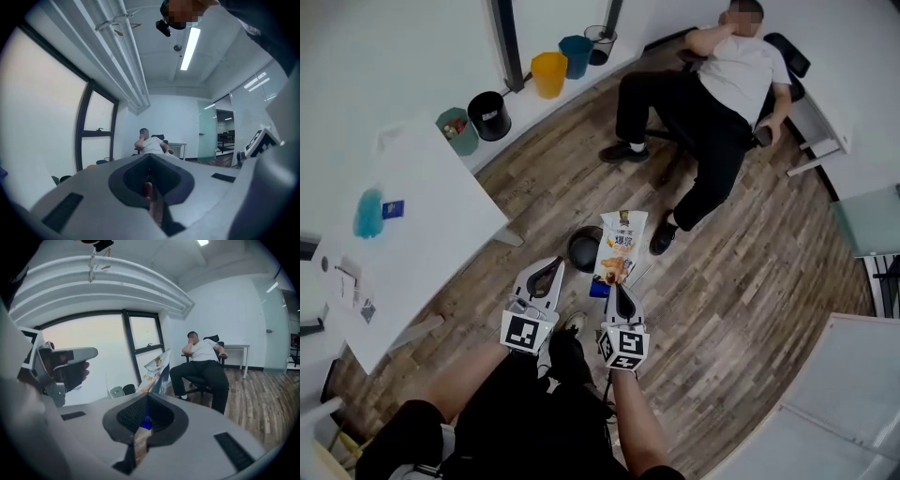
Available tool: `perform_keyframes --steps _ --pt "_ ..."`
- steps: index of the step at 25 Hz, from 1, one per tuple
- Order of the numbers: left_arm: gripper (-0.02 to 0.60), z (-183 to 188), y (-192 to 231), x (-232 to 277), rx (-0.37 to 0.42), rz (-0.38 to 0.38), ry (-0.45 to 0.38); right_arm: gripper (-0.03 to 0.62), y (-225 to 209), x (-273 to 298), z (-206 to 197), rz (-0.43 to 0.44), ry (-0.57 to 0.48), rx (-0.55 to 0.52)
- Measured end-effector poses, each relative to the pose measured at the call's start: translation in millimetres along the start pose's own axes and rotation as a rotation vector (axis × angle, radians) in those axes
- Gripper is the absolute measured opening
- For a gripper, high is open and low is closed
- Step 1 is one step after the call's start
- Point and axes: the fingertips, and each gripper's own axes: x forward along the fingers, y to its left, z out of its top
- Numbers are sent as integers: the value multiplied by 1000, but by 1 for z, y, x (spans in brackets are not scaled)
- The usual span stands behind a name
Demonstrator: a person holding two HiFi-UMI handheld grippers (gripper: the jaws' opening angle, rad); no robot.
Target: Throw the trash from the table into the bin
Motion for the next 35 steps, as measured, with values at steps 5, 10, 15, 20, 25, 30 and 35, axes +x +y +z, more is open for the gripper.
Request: perform_keyframes --steps 5,10,15,20,25,30,35 --pt "-3 -51 2 47 15 -61 37 5 -38 62 -58 -33 115 55" --pt "-3 -119 14 60 -76 -64 112 5 -60 118 -160 -54 316 168" --pt "-3 -179 35 70 -86 -77 181 5 -80 164 -260 -87 488 246" --pt "-3 -235 47 78 -74 -88 223 5 -97 207 -344 -83 625 258" --pt "-3 -291 51 79 -113 -79 289 5 -107 234 -401 -89 694 223" --pt "-3 -335 59 79 -123 -80 352 5 -120 253 -432 -127 709 259" --pt "-3 -360 69 83 -151 -49 366 6 -123 272 -449 -122 716 238"
